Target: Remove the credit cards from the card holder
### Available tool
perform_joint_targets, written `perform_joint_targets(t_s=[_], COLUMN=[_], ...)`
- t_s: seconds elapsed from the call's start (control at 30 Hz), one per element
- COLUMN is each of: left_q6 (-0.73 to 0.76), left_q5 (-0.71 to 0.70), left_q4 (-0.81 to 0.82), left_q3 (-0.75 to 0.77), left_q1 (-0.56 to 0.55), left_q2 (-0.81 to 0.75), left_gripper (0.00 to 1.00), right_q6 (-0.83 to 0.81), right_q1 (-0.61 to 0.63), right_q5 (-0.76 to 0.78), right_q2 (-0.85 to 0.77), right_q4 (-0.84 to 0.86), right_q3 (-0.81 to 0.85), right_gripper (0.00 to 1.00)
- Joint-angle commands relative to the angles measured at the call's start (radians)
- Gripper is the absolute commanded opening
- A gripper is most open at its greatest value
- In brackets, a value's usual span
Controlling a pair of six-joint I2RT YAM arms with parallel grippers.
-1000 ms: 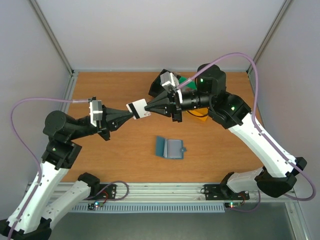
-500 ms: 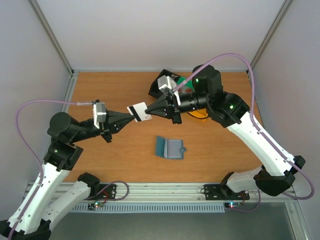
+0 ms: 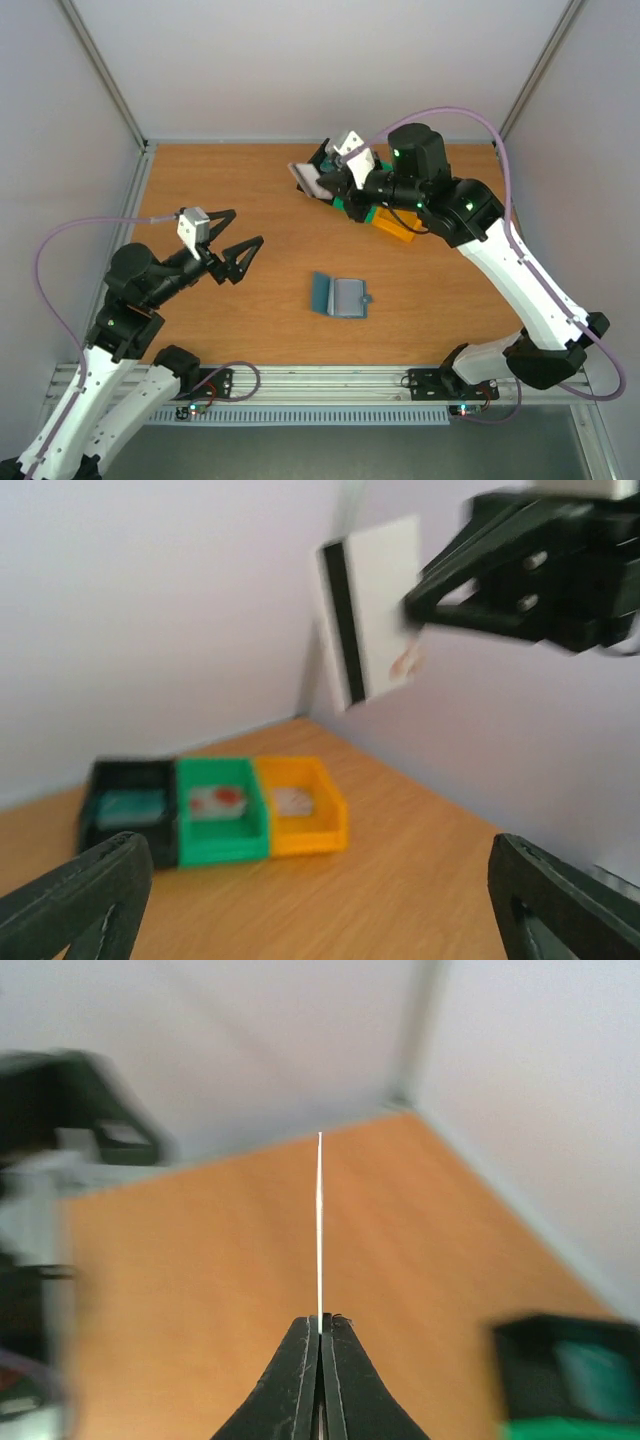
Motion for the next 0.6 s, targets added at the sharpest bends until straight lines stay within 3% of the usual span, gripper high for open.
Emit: perform_joint_targets(t_s=[0.0, 0.07, 0.17, 0.57], left_q6=[-0.039, -0.046, -0.063, -0.221], left_q5=[-0.366, -0.45, -0.55, -0.579], left_q4=[-0.152, -0.171, -0.19, -0.121], left_q3=[-0.091, -0.129, -0.179, -0.402], left_q1=[0.008, 0.017, 0.041, 0.167], left_q2=[-0.042, -0.064, -0.098, -0.253], left_gripper=[0.95, 0.98, 0.99, 0.99], right_q6=[-0.246, -0.361, -0.472, -0.577], right_q1=[-0.027, -0.055, -0.085, -0.304], right_q5=[0.741, 0.972, 1.12, 1.062], right_q2=[0.108, 0.196, 0.284, 0.486], right_q4=[-0.11, -0.142, -0.16, -0.056], right_q3=[0.06, 0.089, 0.121, 0.0], right_gripper=[0.01, 0.01, 0.01, 0.01])
